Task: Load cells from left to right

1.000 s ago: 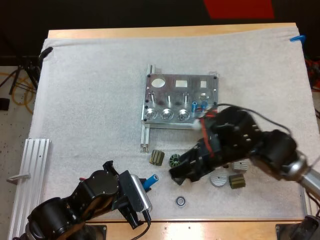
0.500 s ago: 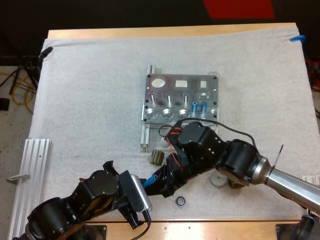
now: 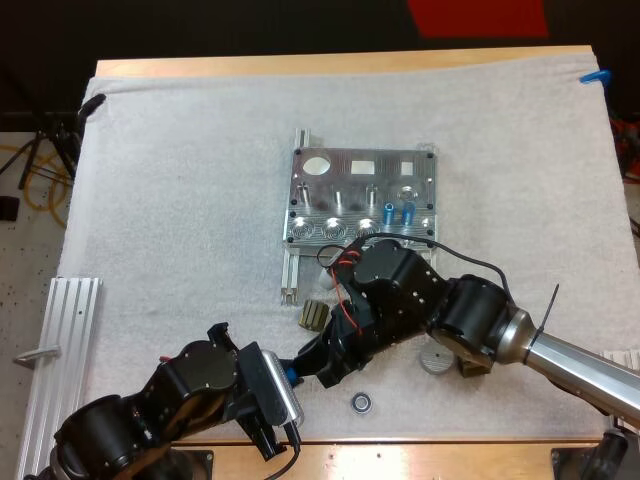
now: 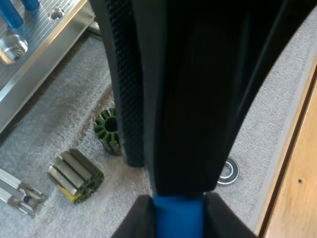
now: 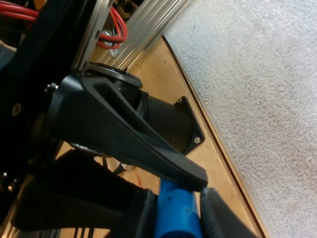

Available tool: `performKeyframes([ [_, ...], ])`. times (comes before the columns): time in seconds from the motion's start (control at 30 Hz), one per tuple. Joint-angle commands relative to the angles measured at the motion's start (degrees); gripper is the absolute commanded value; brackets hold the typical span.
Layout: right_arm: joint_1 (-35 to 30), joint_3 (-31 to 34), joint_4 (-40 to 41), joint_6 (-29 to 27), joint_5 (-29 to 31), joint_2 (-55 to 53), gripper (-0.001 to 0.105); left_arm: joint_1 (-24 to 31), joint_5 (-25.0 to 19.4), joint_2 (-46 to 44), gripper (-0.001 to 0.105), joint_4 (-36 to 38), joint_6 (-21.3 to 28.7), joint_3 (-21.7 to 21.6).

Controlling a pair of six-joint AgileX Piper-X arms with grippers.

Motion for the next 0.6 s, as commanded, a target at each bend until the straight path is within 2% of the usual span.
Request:
performKeyframes([
  [0.0,0.1,-0.3,-0.5,-0.1,-1.3,-0.2,0.000,-0.3,-0.1,-0.1,0.033,-0.7,-0.1,-1.2],
  [0.07,-0.1,-0.7,-0.5,-0.1,-0.7,-0.2,0.000,-0.3,-0.4,-0.1,0.053,-0.6,-0.1,-2.4],
  [0.13,-0.3,-1.9,0.1,-0.1,3.1,-0.2,0.000,-0.3,-1.9,-0.1,0.074,0.8,-0.1,-4.3],
  [0.17,-0.3,-2.4,0.6,-0.2,3.9,-0.2,0.000,-0.3,-2.6,-0.1,0.076,1.3,-0.1,-4.6],
  [0.23,-1.1,-4.4,3.6,-1.8,9.9,-0.1,0.000,-0.3,-6.0,-0.1,0.078,4.8,-0.1,-6.2],
  [0.33,-2.8,-7.7,9.2,-6.0,19.9,-0.1,0.000,-0.3,-8.1,-0.1,0.078,8.4,-0.1,-6.6],
  [0.47,-6.5,-10.3,13.9,-8.2,26.8,-0.1,0.000,-0.3,-10.2,-0.1,0.078,10.8,-0.1,-6.6],
  [0.57,-10.7,-11.1,14.4,-8.4,31.1,-0.1,0.000,-0.3,-14.5,-0.2,0.078,11.0,-1.4,-6.6],
])
